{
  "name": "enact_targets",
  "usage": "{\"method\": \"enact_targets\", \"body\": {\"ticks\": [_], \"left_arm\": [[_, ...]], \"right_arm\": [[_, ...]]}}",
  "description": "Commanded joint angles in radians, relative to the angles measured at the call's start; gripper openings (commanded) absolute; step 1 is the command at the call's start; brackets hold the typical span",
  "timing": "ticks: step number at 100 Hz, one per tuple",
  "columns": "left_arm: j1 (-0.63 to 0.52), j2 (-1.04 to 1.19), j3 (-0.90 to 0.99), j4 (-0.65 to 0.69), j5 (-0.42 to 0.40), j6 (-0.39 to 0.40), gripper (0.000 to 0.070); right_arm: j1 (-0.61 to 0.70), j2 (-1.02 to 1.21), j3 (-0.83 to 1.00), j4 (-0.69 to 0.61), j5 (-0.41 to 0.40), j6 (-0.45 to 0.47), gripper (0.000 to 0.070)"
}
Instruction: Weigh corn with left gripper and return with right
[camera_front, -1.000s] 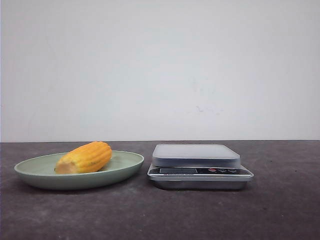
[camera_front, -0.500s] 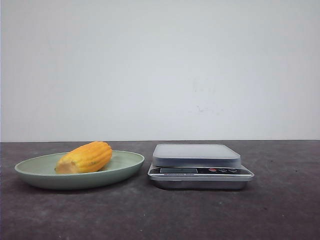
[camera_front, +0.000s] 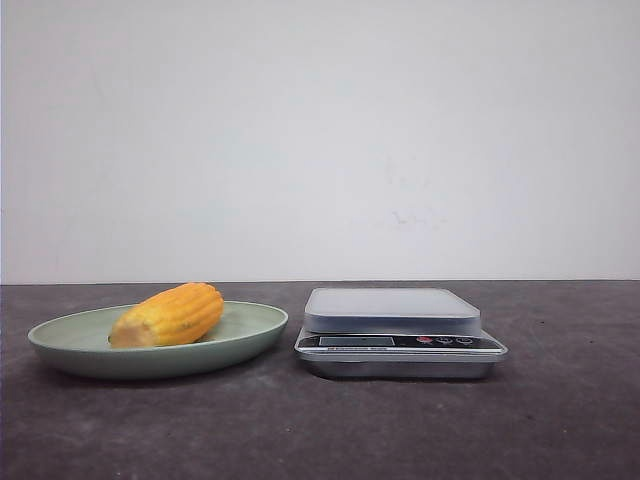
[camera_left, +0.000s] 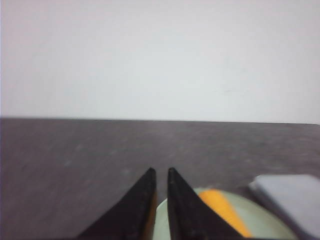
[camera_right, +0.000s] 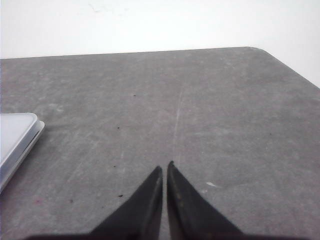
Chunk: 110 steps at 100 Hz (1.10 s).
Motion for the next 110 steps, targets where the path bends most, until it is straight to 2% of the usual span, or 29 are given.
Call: {"method": "enact_targets", "body": {"ticks": [1, 31, 110], "left_arm": [[0.010, -0.037, -0.042, 0.005, -0.001, -0.048, 0.0000], [0.020, -0.050, -0.043, -0.258, -0.006, 0.013, 0.0000], [0.020, -0.049, -0.043, -0.253, -0.008, 0.005, 0.0000]], "right_arm": [[0.000, -0.002, -0.005, 0.014, 0.001, 0.007, 0.0010], [0.000, -0.002, -0.005, 0.016, 0.001, 0.007, 0.0010], [0.000, -0.002, -0.005, 0.017, 0.001, 0.007, 0.0010]]}}
